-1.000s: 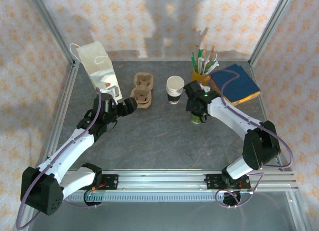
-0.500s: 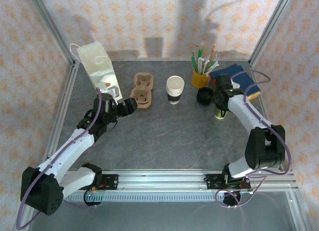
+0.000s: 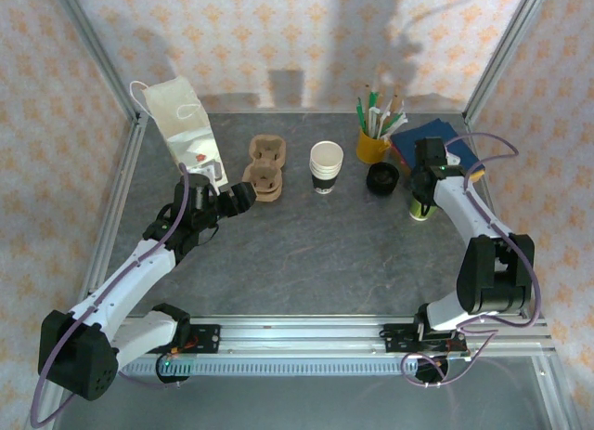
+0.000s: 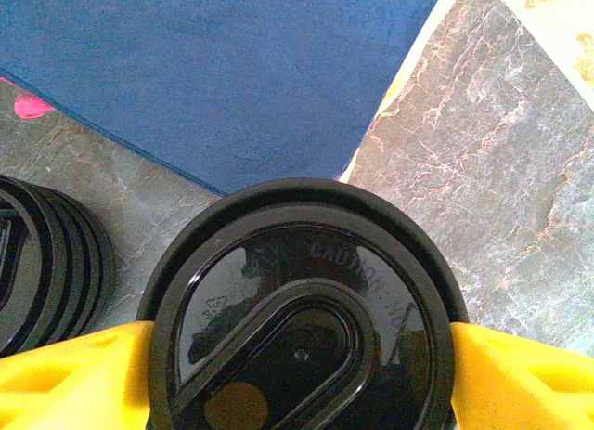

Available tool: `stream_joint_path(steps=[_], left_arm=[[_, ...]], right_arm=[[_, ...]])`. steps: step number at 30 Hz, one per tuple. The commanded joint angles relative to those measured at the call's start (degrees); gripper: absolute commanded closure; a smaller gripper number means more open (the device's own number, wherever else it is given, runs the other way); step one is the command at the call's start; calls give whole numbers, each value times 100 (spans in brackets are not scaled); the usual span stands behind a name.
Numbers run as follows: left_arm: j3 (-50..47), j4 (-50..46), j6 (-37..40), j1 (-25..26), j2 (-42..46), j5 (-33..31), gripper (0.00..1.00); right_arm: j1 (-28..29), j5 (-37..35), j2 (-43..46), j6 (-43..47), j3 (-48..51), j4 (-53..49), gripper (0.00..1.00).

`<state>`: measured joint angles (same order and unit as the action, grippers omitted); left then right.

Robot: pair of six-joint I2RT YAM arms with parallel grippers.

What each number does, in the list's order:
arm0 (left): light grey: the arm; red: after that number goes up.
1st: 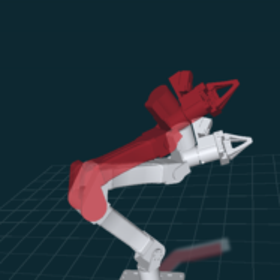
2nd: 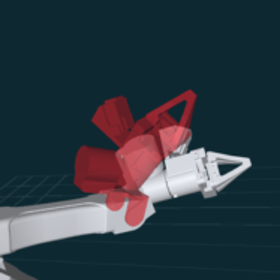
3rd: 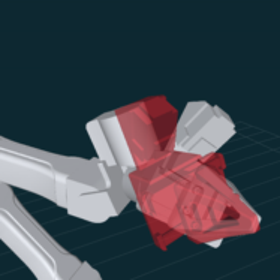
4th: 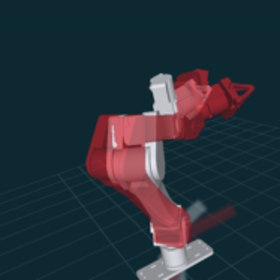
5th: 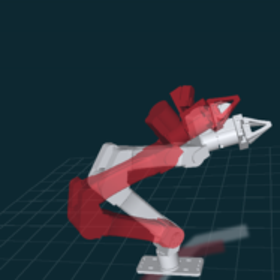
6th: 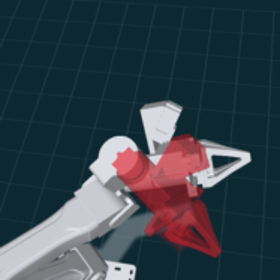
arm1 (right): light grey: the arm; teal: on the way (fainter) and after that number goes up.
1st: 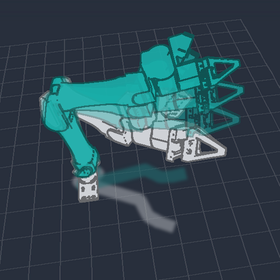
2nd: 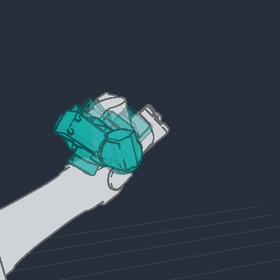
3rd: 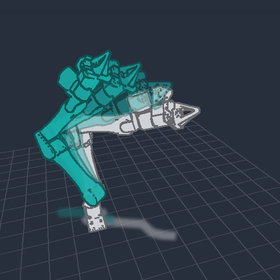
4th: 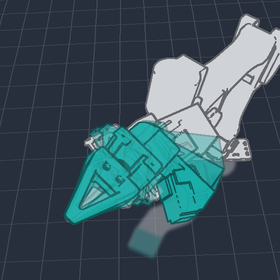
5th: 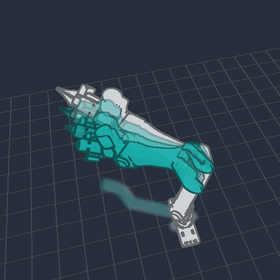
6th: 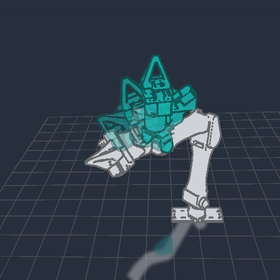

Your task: Pack the takeout coffee

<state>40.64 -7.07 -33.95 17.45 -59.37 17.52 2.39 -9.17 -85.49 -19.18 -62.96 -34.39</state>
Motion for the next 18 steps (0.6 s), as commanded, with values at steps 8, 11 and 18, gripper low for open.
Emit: stream_joint_path(steps=[8,11,18], left_arm=[[84,-126,117,-48,76,-3,19],[106,-153,134,-45,112,-28,19],[191,-196,153,-53,97,-46,19]], right_arm=[[-55,92,184,116,-236,-289,15],[-55,78,290,167,-396,-390,12],[-55,-82,507,237,-771,-676,10]])
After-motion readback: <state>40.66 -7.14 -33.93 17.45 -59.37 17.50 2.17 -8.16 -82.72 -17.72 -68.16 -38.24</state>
